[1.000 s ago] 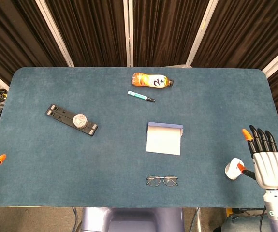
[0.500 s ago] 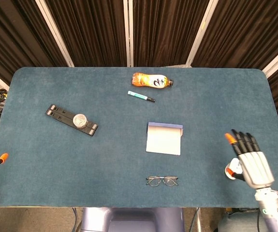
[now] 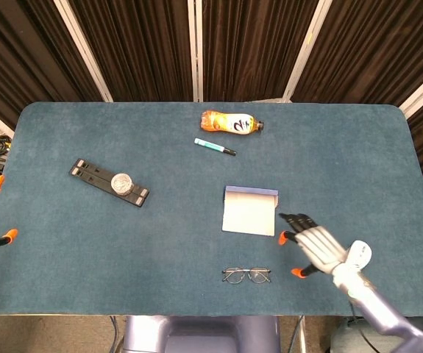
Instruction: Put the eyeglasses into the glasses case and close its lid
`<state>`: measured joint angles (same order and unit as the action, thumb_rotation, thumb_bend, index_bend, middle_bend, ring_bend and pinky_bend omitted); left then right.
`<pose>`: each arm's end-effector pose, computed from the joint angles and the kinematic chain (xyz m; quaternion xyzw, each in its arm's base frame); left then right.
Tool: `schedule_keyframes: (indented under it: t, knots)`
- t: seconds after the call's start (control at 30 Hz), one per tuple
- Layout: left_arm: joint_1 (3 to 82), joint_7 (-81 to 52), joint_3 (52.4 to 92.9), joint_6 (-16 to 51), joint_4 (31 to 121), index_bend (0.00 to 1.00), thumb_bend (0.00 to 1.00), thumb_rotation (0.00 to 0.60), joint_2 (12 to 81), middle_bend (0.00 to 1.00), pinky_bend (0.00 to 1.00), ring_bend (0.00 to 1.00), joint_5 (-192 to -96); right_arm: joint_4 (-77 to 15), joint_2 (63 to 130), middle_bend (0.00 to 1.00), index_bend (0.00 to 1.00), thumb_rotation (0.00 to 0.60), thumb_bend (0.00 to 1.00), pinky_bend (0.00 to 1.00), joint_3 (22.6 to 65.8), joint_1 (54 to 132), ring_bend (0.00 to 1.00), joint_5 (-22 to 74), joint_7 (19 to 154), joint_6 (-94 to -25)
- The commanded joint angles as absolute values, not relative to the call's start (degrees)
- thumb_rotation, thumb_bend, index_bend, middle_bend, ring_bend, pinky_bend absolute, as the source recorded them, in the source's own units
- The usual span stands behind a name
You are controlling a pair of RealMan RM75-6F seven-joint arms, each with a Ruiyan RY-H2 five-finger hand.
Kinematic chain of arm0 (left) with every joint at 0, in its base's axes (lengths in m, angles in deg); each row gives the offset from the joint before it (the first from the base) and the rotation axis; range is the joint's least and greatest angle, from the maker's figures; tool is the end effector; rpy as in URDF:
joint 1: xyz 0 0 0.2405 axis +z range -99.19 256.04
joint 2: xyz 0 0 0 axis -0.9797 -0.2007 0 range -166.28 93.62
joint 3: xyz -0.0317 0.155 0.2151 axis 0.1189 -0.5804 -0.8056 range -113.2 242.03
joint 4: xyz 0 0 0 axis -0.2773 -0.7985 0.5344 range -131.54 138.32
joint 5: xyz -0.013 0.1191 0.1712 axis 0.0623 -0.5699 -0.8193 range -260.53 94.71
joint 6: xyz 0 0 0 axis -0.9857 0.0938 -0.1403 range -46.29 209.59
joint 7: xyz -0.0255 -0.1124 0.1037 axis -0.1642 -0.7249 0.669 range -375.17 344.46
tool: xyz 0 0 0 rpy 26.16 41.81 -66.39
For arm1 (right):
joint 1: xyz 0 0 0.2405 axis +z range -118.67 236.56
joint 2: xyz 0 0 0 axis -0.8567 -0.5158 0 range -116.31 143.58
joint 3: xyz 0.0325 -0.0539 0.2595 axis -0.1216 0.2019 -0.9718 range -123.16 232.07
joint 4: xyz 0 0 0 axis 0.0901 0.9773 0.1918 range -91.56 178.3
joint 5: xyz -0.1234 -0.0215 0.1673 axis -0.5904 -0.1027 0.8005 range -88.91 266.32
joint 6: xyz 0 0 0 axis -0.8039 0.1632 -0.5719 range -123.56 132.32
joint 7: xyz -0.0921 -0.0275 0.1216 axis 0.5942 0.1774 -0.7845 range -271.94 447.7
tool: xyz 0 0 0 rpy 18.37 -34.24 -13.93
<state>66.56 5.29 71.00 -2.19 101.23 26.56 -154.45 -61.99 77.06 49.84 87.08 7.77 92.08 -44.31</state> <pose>-0.3072 0.2400 0.1816 -0.5880 -0.3231 -0.3032 0.6767 -0.2102 -0.2702 0.0673 0.7663 -0.4442 0.3163 0.3398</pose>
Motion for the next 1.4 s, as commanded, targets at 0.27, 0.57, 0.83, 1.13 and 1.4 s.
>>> schedule_keyframes:
  t: [0.27,0.57,0.83,1.13,1.4]
  knots:
    - [66.7,4.8,71.3,-1.5,101.0,0.0,0.0,0.6,26.4,0.0,0.0,0.0,-154.3,-61.4,86.1,0.0,0.48,0.6,0.16,0.0,49.5,93.8,0.0,19.5,103.4,-39.7]
    - [66.8,4.0,71.5,-0.9,100.8,0.0,0.0,0.6,26.1,0.0,0.0,0.0,-154.0,-61.2,91.6,0.0,0.5,0.6,0.17,0.0,51.9,96.1,0.0,24.9,111.3,-40.9]
    - [66.9,3.6,71.7,-0.7,100.6,0.0,0.0,0.6,25.9,0.0,0.0,0.0,-154.0,-60.1,95.1,0.0,0.51,0.6,0.19,0.0,52.9,97.5,0.0,27.8,114.7,-42.3]
    - [67.1,3.0,72.0,-0.5,100.2,0.0,0.0,0.6,25.7,0.0,0.0,0.0,-153.7,-58.1,98.0,0.0,0.52,0.6,0.2,0.0,53.4,98.7,0.0,29.4,116.5,-44.0]
    - [67.3,2.2,72.3,-0.6,100.3,0.0,0.0,0.6,25.3,0.0,0.0,0.0,-153.4,-57.3,98.2,0.0,0.52,0.6,0.22,0.0,53.7,98.8,0.0,29.1,115.6,-44.7]
